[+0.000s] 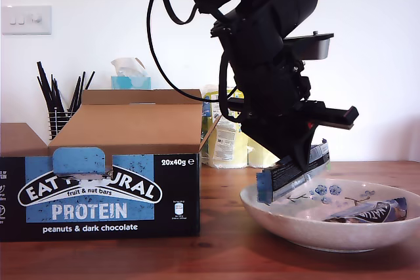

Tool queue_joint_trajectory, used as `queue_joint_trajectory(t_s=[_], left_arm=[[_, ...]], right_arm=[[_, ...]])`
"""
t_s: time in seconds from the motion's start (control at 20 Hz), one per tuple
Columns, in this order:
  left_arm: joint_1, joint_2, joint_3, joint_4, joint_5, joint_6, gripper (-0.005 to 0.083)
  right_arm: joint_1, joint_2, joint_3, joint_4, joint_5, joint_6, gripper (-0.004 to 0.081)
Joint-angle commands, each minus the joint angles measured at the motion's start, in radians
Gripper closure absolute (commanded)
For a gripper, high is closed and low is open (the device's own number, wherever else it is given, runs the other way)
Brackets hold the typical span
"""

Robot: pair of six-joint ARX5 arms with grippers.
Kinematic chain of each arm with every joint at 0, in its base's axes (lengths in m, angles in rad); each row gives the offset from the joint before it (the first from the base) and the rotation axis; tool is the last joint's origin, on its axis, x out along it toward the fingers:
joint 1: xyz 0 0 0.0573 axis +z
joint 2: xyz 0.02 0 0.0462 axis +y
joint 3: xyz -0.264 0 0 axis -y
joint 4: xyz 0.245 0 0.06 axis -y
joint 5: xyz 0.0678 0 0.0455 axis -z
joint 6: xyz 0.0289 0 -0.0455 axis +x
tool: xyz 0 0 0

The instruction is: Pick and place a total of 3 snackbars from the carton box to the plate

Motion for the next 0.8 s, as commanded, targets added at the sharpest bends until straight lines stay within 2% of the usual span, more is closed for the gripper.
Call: queue_joint_trajectory(t_s=[0.0, 0.3, 0.75], left_arm=[[-0.019, 0.032, -0.004, 0.014, -0.022, 0.011, 0.0718], [-0.055, 0.034, -0.004, 0.014, -0.087, 0.053, 0.0718], [-0.068, 0.105, -0.004, -0.039, -0.164, 0.086, 0.0718]], right_arm=[[0.004, -0.012, -0.012, 0.008, 0.003, -0.008, 0.0783], [0.004, -0.012, -0.012, 0.009, 0.003, -0.026, 0.0783], [0.005, -0.012, -0.012, 0.008, 0.003, -0.026, 0.0783]])
